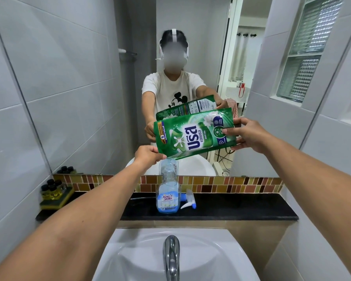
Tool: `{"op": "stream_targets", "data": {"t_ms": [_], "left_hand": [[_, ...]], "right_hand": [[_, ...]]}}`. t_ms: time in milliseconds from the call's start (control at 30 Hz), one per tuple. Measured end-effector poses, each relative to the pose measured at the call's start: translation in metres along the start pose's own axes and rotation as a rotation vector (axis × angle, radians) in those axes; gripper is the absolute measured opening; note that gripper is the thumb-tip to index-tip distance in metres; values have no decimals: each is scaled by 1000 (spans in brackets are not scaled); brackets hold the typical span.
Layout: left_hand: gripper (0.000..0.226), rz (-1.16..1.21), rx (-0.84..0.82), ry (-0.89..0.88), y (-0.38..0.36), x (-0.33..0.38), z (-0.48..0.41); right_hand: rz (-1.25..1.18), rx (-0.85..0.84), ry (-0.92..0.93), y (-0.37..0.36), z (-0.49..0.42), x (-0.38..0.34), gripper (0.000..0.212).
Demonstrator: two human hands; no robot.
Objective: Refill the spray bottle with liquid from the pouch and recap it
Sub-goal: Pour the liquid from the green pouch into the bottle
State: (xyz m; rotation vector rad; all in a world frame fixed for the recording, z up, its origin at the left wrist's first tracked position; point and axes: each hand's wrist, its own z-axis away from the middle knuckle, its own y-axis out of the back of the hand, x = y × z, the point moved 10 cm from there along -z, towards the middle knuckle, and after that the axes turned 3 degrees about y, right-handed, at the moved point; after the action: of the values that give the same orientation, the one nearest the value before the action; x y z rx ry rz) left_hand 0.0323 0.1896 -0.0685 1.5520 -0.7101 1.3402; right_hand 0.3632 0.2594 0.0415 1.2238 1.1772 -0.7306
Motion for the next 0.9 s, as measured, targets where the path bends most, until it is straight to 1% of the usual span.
{"op": "stream_targets", "data": {"t_ms": [467,633,767,900], "left_hand": [[22,-17,-3,1,-2,0,0],[19,-17,1,0,-3,1,2],[18,1,4,-4,-2,0,3],[16,2,9,-1,-1,0,3]], "right_hand": [[8,14,9,2,3,-5,51],[20,27,12,2,3,-6,46],[29,43,26,2,3,-9,37],[30,50,31,1,3,-12,36]]}}
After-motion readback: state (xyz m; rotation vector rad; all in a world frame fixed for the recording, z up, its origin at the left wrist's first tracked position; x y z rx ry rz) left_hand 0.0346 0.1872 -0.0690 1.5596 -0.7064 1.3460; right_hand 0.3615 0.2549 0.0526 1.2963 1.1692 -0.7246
